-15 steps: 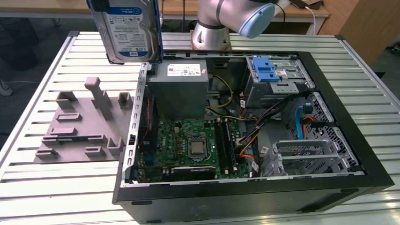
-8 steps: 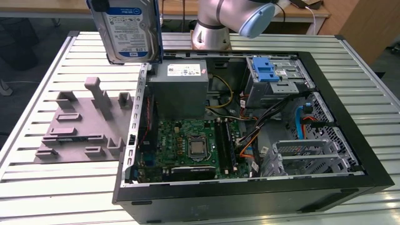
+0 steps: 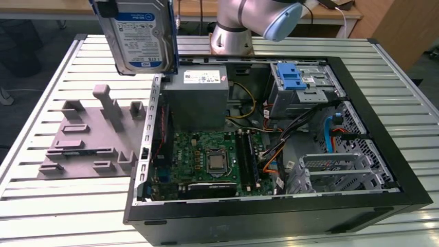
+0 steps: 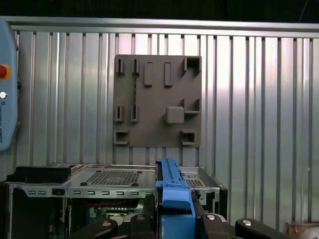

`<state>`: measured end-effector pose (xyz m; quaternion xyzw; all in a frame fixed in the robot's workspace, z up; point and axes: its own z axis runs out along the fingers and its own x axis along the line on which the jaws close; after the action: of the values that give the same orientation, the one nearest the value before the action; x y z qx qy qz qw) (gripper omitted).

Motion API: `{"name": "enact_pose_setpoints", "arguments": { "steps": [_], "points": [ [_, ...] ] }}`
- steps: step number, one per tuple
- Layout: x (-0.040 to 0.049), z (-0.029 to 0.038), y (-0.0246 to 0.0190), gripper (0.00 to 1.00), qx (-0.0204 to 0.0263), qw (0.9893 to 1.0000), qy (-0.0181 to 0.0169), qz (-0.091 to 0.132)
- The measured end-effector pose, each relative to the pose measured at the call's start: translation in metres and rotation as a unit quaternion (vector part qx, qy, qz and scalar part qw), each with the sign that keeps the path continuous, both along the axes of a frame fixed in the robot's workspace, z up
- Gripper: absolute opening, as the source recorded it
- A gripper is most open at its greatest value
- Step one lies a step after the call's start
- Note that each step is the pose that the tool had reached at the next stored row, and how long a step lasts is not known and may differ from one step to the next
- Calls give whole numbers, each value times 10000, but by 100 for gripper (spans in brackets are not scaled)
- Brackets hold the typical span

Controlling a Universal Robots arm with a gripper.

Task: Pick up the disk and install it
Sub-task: 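Pick up the disk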

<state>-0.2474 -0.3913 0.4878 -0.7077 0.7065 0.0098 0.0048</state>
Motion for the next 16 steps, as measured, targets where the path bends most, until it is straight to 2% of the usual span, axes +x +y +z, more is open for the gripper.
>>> {"name": "enact_pose_setpoints", "arguments": {
  "steps": [5,16],
  "points": [
    [48,0,-16,36,0,10000,1,0],
    [271,0,-53,36,0,10000,1,-1]
  ]
}}
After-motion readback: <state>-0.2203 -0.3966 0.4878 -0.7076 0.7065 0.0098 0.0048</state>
